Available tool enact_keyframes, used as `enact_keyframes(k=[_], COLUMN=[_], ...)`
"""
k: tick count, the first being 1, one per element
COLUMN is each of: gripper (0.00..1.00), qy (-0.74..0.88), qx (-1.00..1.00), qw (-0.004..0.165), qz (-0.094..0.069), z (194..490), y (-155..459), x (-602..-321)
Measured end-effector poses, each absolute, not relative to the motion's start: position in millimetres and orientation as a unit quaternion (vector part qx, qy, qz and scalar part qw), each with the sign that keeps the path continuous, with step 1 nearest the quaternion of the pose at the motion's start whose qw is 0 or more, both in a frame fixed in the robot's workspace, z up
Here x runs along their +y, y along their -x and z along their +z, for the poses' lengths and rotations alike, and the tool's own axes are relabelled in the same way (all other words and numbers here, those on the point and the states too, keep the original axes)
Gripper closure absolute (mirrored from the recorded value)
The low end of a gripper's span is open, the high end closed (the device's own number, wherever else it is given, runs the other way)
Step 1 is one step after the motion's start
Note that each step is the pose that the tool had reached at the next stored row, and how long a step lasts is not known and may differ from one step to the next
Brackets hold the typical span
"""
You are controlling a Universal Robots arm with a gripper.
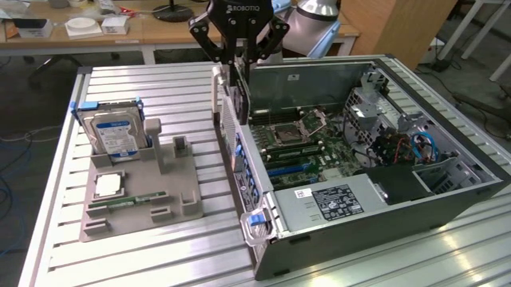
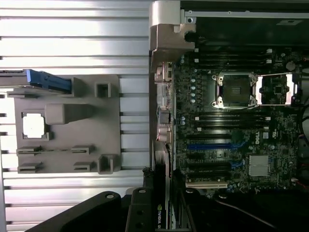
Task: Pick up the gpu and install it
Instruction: 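Pick up the gpu and move the gpu toward the slot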
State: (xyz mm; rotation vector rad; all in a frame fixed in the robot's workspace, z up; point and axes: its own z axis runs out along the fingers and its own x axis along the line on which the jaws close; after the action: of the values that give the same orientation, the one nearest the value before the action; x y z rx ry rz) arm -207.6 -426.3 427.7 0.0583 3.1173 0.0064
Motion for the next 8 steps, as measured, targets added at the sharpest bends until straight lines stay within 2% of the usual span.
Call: enact_keyframes(k=[8], gripper=[0.74], qy=[-0.019], qx=[1.000], qw=[0.014], qz=[0.002], z=[426.9], y=[197.1], x=[-426.2])
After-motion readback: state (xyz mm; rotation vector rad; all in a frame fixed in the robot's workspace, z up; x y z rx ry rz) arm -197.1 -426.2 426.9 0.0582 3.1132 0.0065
